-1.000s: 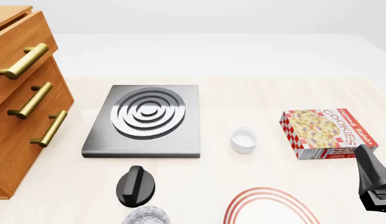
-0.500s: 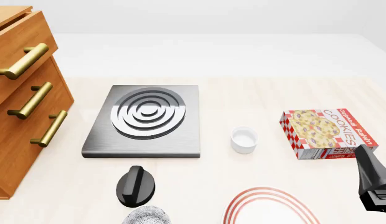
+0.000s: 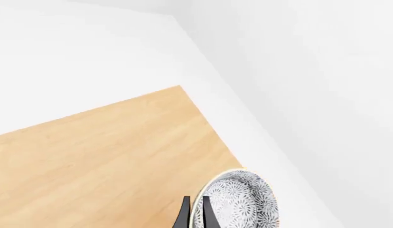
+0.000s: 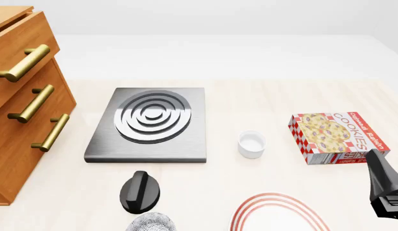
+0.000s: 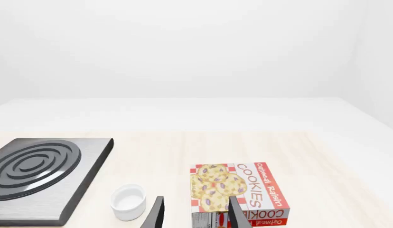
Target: Pick the akita bowl on the wooden cabinet and place it on the plate.
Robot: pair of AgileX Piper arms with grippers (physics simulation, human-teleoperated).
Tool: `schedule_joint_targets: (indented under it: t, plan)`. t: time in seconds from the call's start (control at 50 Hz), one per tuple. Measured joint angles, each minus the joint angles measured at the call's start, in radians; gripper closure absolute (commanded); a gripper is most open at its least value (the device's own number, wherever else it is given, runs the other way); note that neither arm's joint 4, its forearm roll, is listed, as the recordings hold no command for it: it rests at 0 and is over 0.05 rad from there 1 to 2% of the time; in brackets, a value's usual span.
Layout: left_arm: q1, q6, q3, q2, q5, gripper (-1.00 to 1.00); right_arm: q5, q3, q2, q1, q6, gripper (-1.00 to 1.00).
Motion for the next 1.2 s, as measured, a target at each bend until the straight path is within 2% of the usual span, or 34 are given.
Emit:
schedule_joint_targets:
  t: [0.52, 1.2]
  plan:
    - [-0.118, -0.097, -0.051, -0.131, 0.096, 1.0, 0.0, 0.0, 0.0, 0.0, 0.0, -1.0]
    - [-0.311, -0.114, -0.095, -0.209, 0.156, 1.0, 0.0, 0.0, 0.0, 0.0, 0.0, -1.0]
